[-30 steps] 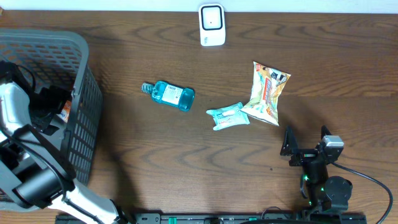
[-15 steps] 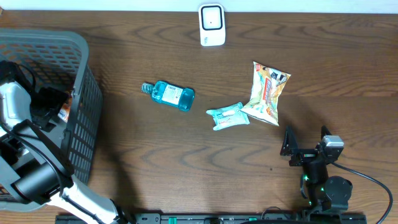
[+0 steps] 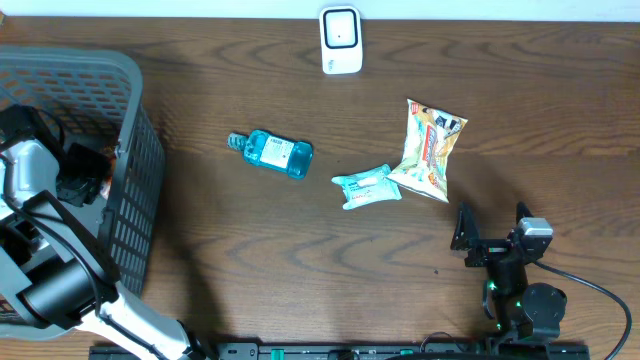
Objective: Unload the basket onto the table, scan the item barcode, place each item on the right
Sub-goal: 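Reach the left gripper into the basket and grasp the small orange snack pack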
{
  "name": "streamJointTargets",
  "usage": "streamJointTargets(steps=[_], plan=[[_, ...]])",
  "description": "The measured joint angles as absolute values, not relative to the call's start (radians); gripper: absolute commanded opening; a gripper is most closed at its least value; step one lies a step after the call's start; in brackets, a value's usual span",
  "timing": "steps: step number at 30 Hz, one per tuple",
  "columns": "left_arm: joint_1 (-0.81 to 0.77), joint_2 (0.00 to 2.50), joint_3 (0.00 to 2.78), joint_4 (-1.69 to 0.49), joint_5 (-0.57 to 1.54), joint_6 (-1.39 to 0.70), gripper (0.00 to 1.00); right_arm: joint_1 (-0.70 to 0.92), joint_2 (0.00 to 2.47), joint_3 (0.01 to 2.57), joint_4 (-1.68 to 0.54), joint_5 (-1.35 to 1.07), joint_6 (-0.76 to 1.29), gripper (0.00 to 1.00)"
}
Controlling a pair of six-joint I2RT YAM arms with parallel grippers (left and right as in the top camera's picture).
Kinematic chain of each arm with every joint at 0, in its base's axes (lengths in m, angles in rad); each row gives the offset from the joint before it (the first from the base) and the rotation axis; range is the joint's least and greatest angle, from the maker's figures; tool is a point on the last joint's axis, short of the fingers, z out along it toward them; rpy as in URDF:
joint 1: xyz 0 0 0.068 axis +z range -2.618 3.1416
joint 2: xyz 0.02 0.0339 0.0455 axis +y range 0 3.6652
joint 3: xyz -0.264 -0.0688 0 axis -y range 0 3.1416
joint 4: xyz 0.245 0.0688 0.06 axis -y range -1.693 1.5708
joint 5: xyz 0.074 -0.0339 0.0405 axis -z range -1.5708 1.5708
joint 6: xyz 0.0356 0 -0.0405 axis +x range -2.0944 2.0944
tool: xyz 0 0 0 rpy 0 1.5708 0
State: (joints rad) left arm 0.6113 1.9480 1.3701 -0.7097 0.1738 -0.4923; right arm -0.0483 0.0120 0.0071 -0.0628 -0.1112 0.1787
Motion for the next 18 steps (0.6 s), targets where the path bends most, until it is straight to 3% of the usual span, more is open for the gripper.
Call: streamJointTargets(steps=[1,2,13,18], plan=[[0.611,1.947,1.37,-0.709,0.175,-0.496,0.08,-0.048,0.012,0.007,-0.063,-0.111,0.179,0.99],[0.612,1.946,1.37,-0.709,0.176,-0.492,0.08,-0.048,0.012,0.007,-0.063,-0.112,0.179,0.99],[0.613,1.91,1.367,-0.755,0.155,-0.49,0.07,-0.048,0.012,0.007,-0.063,-0.111,0.179,0.99],[0.614,1.739,1.366,-0.752,0.139,-0.477,0.07,-0.048,0.012,0.007,-0.062,-0.111,0.179,0.99]])
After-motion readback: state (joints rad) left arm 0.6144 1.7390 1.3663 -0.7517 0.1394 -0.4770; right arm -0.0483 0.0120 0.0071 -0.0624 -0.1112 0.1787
